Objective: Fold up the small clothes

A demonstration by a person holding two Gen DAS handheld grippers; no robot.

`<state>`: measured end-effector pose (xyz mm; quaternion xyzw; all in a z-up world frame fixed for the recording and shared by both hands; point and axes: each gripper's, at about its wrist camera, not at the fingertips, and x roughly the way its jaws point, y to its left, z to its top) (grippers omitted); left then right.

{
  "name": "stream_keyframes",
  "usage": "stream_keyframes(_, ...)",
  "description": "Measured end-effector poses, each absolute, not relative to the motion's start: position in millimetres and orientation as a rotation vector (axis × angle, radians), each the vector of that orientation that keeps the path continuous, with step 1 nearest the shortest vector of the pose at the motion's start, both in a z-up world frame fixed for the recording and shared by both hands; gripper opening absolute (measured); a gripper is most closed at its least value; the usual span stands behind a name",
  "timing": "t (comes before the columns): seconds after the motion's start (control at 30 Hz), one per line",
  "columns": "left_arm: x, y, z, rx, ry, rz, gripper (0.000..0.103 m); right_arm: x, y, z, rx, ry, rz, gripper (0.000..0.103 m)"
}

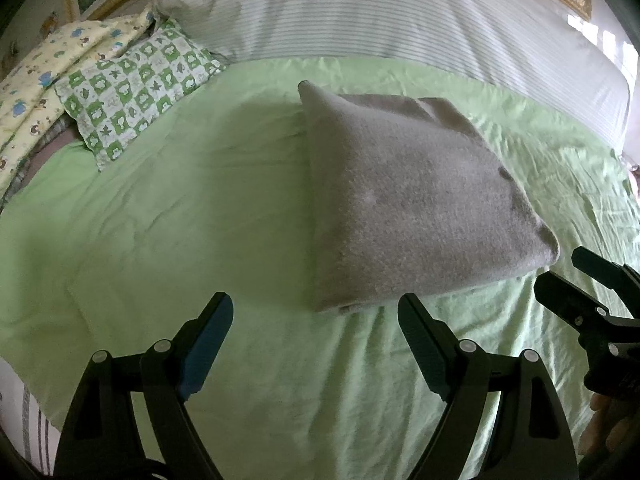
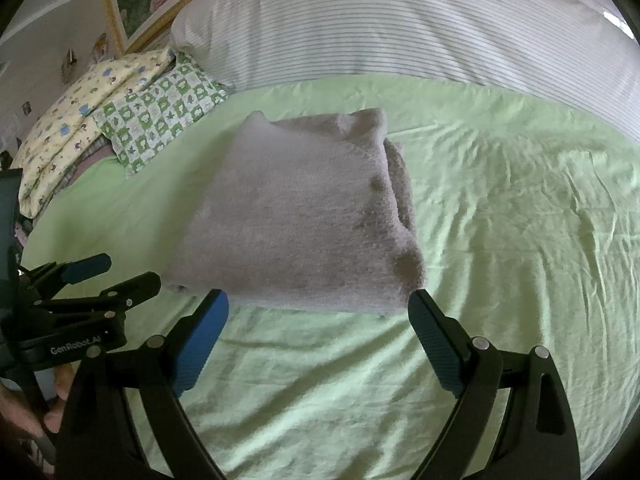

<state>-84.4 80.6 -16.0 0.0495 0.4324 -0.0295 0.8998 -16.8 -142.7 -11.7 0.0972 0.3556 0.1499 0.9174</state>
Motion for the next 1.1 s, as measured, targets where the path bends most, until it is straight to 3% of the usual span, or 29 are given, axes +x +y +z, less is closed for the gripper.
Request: stream_keyframes(1.1, -91, 69, -9, 0.098, 0.902, -0.069, 0.086, -20, -138, -3, 0.206, 0.708, 0.318, 0.092)
